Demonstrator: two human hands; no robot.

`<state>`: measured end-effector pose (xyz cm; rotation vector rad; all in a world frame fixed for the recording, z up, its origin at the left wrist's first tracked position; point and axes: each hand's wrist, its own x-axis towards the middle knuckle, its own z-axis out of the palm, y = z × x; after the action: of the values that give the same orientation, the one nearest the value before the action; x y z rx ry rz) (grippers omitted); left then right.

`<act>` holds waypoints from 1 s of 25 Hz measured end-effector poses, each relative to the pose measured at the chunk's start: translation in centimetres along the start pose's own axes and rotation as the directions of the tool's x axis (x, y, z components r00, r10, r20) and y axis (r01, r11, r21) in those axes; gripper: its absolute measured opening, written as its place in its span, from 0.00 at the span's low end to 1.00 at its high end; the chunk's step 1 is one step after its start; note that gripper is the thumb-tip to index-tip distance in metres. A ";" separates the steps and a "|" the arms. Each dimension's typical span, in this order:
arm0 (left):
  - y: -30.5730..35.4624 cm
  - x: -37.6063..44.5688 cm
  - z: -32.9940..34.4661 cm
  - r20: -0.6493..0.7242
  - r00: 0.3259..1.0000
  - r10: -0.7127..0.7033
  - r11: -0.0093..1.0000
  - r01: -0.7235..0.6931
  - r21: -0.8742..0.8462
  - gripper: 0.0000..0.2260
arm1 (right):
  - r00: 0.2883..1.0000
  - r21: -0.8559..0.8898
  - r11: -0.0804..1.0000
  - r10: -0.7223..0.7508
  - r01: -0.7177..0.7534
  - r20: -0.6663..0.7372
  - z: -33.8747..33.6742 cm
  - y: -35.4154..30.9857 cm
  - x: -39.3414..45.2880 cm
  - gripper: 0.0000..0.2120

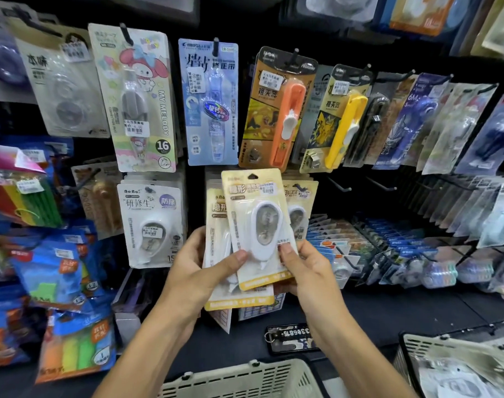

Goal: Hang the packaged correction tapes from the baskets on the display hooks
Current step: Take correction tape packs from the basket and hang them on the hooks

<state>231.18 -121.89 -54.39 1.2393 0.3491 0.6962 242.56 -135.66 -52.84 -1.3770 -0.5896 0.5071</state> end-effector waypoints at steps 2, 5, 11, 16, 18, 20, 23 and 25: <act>-0.3 -0.1 0.0 -0.024 0.999 0.021 1.000 -0.021 -0.002 0.31 | 0.999 -0.038 0.999 -0.030 0.028 -0.042 -0.6 0.3 0.1 0.09; -0.4 -0.1 -0.5 -0.101 0.993 0.061 0.996 -0.067 -0.056 0.28 | 0.983 -0.052 0.999 -0.013 0.004 -0.186 -2.5 0.8 0.8 0.08; -0.3 0.0 -1.0 -0.115 0.991 0.073 0.994 -0.082 -0.076 0.27 | 0.931 -0.129 0.991 -0.023 -0.026 -0.364 -5.9 1.1 1.4 0.11; -0.7 -0.1 -0.5 -0.092 0.993 0.068 0.995 -0.074 -0.060 0.27 | 0.929 0.017 0.975 0.214 -0.220 -0.301 -5.7 0.5 2.3 0.04; -0.7 0.0 -0.3 -0.092 0.993 0.069 0.996 -0.074 -0.053 0.29 | 0.913 0.120 0.938 0.346 -0.326 -0.219 -5.2 0.9 1.6 0.11; -0.9 0.0 0.0 -0.107 0.991 0.075 0.996 -0.079 -0.029 0.32 | 0.947 0.014 0.958 0.285 -0.286 -0.145 -4.3 1.7 0.4 0.15; -1.7 -0.1 0.9 -0.116 0.991 0.072 0.997 -0.068 0.037 0.30 | 0.985 -0.132 0.982 0.147 -0.134 0.089 -1.5 2.5 -1.3 0.05; -2.0 -0.4 1.3 -0.093 0.994 0.051 0.999 -0.049 0.020 0.28 | 0.991 -0.094 0.991 0.104 -0.096 0.086 -0.4 2.6 -1.4 0.04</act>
<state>232.28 -123.46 -55.96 1.2385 0.4029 0.7972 241.82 -136.53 -55.55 -1.4798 -0.6253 0.6337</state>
